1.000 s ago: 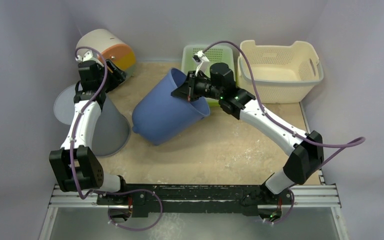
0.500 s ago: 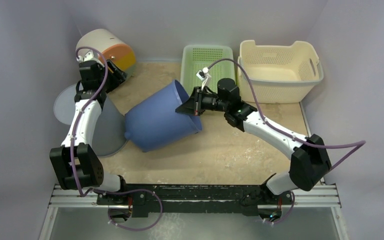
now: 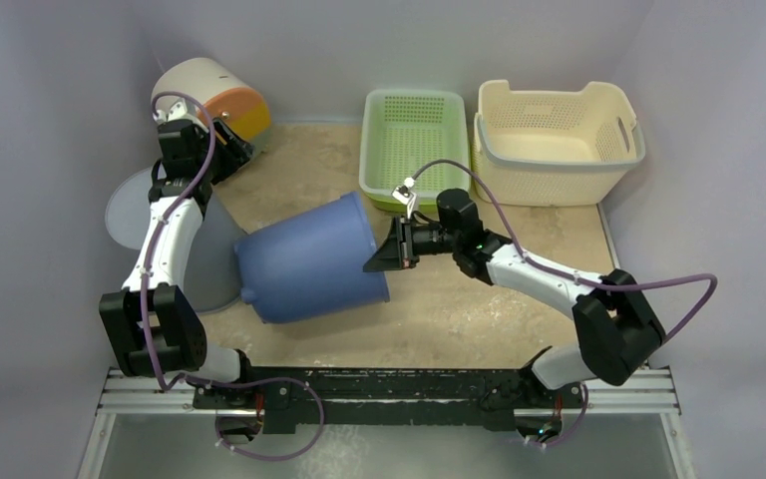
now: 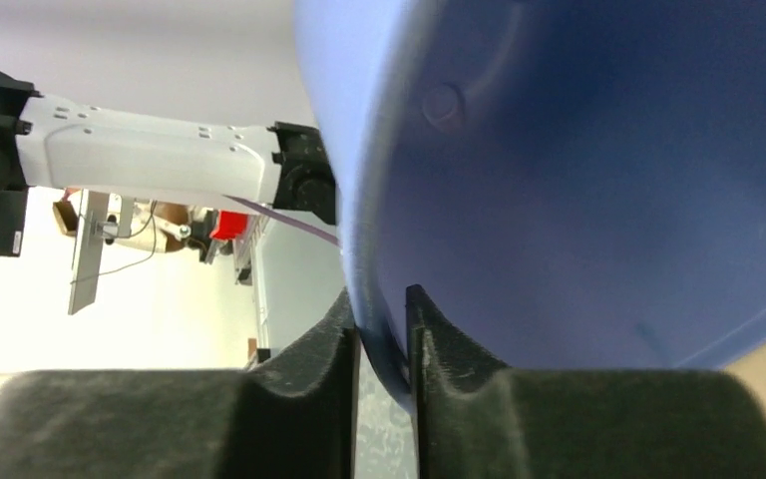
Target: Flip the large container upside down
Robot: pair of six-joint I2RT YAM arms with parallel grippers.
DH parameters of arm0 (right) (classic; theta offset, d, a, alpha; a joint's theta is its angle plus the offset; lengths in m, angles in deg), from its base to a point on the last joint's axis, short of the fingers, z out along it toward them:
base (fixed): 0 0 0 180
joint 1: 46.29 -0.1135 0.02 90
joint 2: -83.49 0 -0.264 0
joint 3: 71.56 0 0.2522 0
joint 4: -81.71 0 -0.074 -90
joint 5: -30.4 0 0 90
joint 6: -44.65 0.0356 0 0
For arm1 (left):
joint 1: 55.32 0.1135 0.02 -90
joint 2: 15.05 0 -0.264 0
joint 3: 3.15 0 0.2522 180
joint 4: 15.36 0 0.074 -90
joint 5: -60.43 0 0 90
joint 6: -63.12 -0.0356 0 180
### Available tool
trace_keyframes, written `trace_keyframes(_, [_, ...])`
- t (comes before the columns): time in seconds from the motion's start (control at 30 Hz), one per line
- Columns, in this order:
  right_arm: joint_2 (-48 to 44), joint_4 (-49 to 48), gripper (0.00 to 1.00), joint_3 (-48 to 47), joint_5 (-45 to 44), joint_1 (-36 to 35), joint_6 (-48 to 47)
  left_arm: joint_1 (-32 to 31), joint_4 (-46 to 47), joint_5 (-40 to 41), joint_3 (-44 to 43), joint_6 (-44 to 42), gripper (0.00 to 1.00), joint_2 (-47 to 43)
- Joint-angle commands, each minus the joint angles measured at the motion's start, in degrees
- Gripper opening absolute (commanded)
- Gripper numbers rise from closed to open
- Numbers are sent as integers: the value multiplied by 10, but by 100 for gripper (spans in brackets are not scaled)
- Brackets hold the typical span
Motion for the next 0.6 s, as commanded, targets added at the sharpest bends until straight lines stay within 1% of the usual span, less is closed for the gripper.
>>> trace_keyframes(0.0, [11,164,28,51,-56,37,-16,6,17,-9,-18,-4,61,-12])
trace_keyframes(0.07, [1,178,36,45,-65,45,-29,5,17,-9,-15,-4,61,-12])
trace_keyframes(0.13, [-5,212,43,10,-95,45,-61,5,17,-8,-16,-6,61,-12])
trace_keyframes(0.23, [0,284,47,-60,-150,44,-112,6,18,-8,-14,-6,61,-12])
trace_keyframes(0.3, [11,323,48,-128,-181,44,-138,5,22,-9,-13,-4,61,-12])
trace_keyframes(0.4, [38,368,49,-208,-202,44,-172,6,24,-10,-14,-2,61,-10])
trace_keyframes(0.47, [57,381,48,-243,-204,44,-184,5,27,-10,-15,0,61,-9])
trace_keyframes(0.53, [72,383,44,-264,-203,44,-191,6,27,-9,-17,1,61,-9])
trace_keyframes(0.57, [80,387,38,-271,-201,44,-193,6,27,-9,-18,1,61,-9])
